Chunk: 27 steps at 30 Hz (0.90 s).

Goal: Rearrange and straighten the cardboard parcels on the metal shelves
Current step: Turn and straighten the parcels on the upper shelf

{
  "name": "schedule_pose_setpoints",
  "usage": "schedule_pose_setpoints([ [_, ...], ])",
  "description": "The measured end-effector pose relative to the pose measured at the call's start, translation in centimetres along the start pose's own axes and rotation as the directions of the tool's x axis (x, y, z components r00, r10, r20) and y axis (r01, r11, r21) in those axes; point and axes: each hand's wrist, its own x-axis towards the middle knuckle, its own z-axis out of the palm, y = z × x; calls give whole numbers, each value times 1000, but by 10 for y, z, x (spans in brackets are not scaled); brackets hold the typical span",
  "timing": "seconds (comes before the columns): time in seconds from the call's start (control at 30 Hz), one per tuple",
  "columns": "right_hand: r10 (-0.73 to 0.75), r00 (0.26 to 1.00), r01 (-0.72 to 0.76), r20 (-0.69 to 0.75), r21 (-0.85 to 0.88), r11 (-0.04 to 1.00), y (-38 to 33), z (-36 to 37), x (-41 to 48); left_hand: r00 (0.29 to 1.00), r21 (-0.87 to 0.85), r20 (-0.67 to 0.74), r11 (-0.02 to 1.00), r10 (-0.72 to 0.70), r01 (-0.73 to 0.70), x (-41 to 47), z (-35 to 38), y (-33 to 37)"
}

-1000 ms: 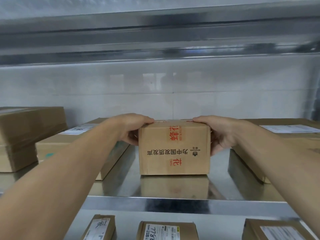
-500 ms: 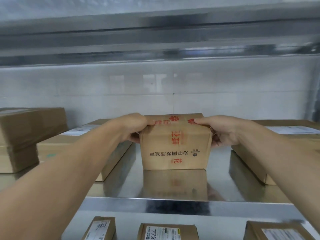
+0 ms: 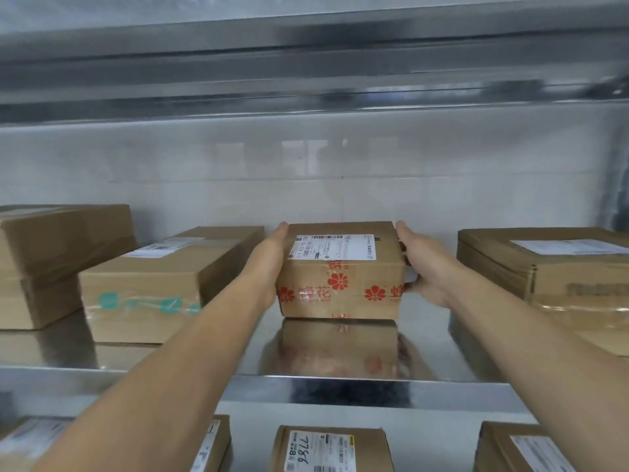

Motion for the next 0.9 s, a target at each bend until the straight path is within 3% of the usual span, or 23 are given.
schedule_pose_setpoints([
  [0.17, 38, 999, -38, -34, -8, 999, 23, -2, 10, 1000, -72, -6, 997, -23, 23, 0, 11, -8],
  [0.4, 113, 992, -123, 53, 250, 960, 35, 6, 21, 997, -171, -34, 983, -74, 67, 10, 18, -18],
  [0.9, 146, 989, -140, -10, 222, 965, 36, 6, 46, 990, -17, -105, 996, -92, 90, 18, 26, -12],
])
